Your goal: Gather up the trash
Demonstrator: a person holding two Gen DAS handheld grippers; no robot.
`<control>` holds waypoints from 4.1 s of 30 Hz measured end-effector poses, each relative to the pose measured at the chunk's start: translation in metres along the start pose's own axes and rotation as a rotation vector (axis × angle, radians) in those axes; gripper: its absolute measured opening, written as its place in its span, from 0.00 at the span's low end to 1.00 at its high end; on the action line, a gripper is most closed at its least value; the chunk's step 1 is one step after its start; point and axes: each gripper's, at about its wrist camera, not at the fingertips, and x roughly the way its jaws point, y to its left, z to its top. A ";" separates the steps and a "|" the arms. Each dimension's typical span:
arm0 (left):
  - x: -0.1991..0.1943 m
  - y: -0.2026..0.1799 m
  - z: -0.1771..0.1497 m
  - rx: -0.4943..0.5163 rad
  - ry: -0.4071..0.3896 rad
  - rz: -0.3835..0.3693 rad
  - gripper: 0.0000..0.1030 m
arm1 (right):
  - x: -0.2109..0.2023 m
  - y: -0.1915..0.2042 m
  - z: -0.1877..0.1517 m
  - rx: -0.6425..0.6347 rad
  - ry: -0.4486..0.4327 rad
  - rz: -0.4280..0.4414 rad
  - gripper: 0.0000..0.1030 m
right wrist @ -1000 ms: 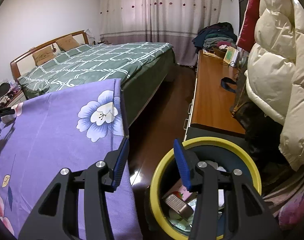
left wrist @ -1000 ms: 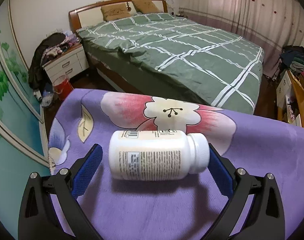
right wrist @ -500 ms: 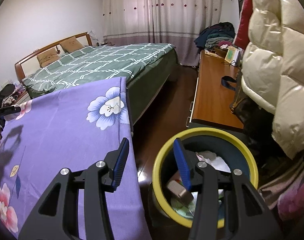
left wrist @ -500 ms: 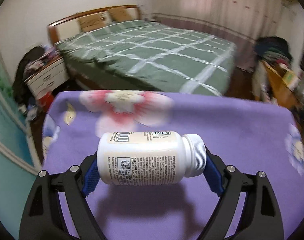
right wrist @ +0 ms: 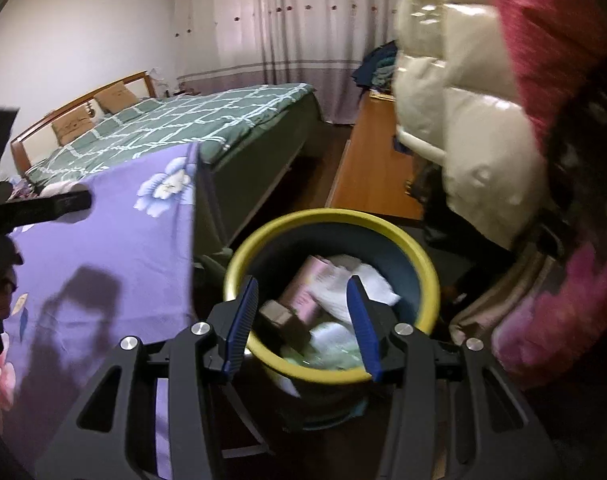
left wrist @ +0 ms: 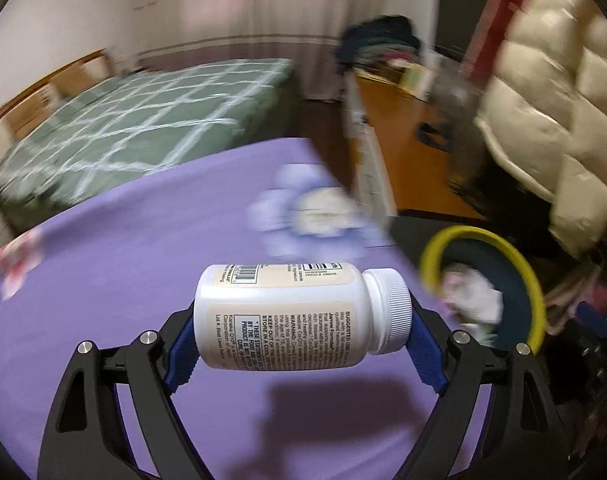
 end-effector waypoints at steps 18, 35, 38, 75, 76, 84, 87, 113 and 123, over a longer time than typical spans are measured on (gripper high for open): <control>0.096 -0.213 0.018 0.234 0.152 -0.193 0.90 | -0.019 -0.075 -0.013 0.116 -0.020 -0.080 0.47; -0.138 -0.028 -0.058 -0.048 -0.206 0.047 0.95 | -0.035 0.022 -0.003 -0.027 -0.057 0.119 0.54; -0.181 0.015 -0.092 -0.119 -0.237 0.160 0.95 | -0.044 0.044 0.001 -0.063 -0.082 0.160 0.56; -0.296 0.087 -0.190 -0.291 -0.362 0.423 0.95 | -0.087 0.099 -0.005 -0.127 -0.123 0.253 0.62; -0.296 0.087 -0.190 -0.291 -0.362 0.424 0.95 | -0.086 0.099 -0.005 -0.126 -0.123 0.252 0.62; -0.295 0.090 -0.189 -0.291 -0.364 0.435 0.95 | -0.086 0.099 -0.006 -0.125 -0.122 0.251 0.62; -0.294 0.090 -0.189 -0.289 -0.362 0.438 0.95 | -0.086 0.099 -0.006 -0.124 -0.122 0.251 0.62; -0.286 0.098 -0.193 -0.287 -0.338 0.437 0.95 | -0.085 0.100 -0.007 -0.121 -0.116 0.253 0.62; -0.284 0.099 -0.194 -0.288 -0.334 0.437 0.95 | -0.083 0.102 -0.009 -0.122 -0.113 0.252 0.63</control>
